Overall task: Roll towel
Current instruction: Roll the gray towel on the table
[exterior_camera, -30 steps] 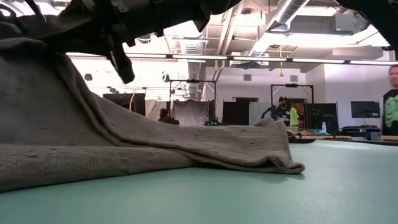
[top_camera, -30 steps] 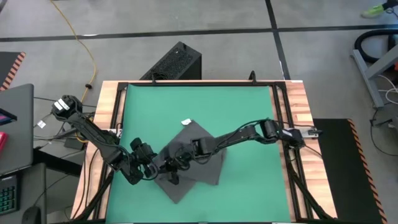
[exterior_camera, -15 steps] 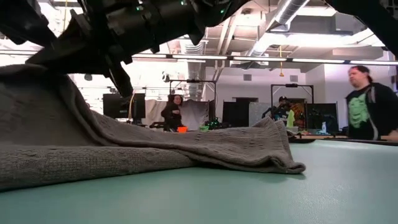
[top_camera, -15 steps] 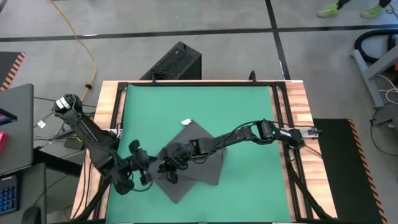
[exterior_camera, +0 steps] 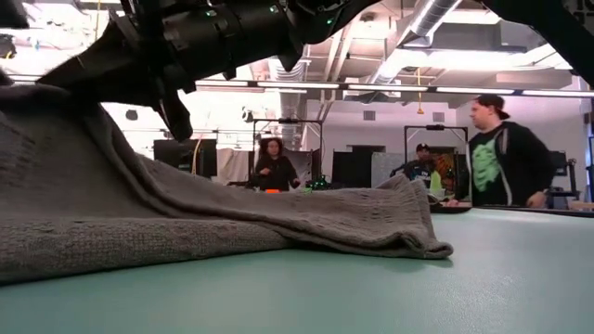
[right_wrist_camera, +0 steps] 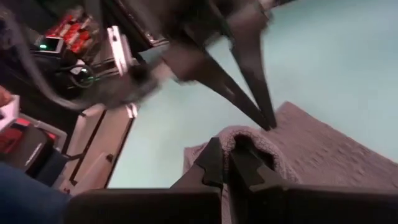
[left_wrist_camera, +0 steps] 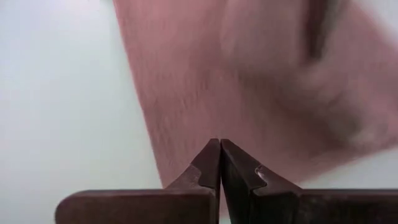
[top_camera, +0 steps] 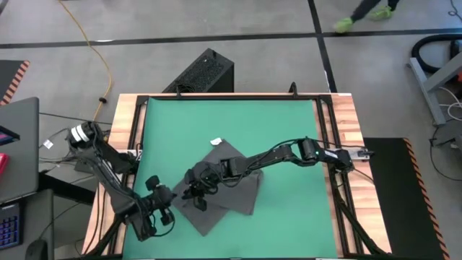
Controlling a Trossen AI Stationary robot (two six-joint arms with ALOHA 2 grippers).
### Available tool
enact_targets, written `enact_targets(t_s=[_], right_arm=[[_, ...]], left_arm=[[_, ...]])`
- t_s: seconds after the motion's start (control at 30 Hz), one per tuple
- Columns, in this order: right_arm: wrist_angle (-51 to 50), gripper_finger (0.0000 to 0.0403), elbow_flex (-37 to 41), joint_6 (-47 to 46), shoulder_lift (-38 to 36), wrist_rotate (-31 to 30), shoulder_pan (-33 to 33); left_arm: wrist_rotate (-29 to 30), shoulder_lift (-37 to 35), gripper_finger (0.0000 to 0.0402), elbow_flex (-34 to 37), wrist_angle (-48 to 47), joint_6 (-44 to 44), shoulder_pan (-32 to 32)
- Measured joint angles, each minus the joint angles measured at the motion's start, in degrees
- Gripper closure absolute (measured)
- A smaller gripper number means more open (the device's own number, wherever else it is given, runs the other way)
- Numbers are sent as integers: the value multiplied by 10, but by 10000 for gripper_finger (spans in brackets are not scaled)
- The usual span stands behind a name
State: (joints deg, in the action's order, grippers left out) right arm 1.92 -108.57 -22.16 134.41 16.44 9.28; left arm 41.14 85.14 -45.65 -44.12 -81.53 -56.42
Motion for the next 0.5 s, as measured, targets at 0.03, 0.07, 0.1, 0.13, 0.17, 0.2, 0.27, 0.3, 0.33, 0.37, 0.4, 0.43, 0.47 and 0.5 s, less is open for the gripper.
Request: enact_targets(t_s=[0.03,0.07,0.1,0.13,0.17,0.2,0.27,0.3,0.33,0.37,0.4,0.43,0.47,0.5], right_arm=[[2,385,0,2,0,1,0],[2,385,0,3,0,2,0],[2,385,0,3,-1,2,0],[2,385,0,4,-1,2,0],[2,385,0,4,-1,2,0],[2,385,0,4,-1,2,0],[3,385,0,6,-1,4,0],[3,385,0,12,-1,6,0],[4,385,0,18,-1,9,0],[6,385,0,23,-1,11,0],[7,385,0,26,-1,12,0],[8,385,0,26,-1,13,0],[9,385,0,26,-1,13,0],[9,385,0,26,-1,13,0]], left_arm=[[-13,11,401,0,0,-7,0],[-23,20,401,0,0,-16,0],[-30,29,401,0,0,-27,-2],[-32,36,401,0,0,-40,-5],[-32,40,402,0,0,-53,-11],[-31,42,401,0,0,-64,-15],[-27,42,401,0,0,-78,-22],[-23,42,401,0,1,-81,-23],[-21,42,401,0,2,-83,-24],[-19,42,401,0,2,-84,-25],[-20,42,401,0,2,-83,-25],[-23,42,401,0,2,-77,-25],[-25,42,401,0,3,-75,-25],[-23,42,401,0,3,-74,-25]])
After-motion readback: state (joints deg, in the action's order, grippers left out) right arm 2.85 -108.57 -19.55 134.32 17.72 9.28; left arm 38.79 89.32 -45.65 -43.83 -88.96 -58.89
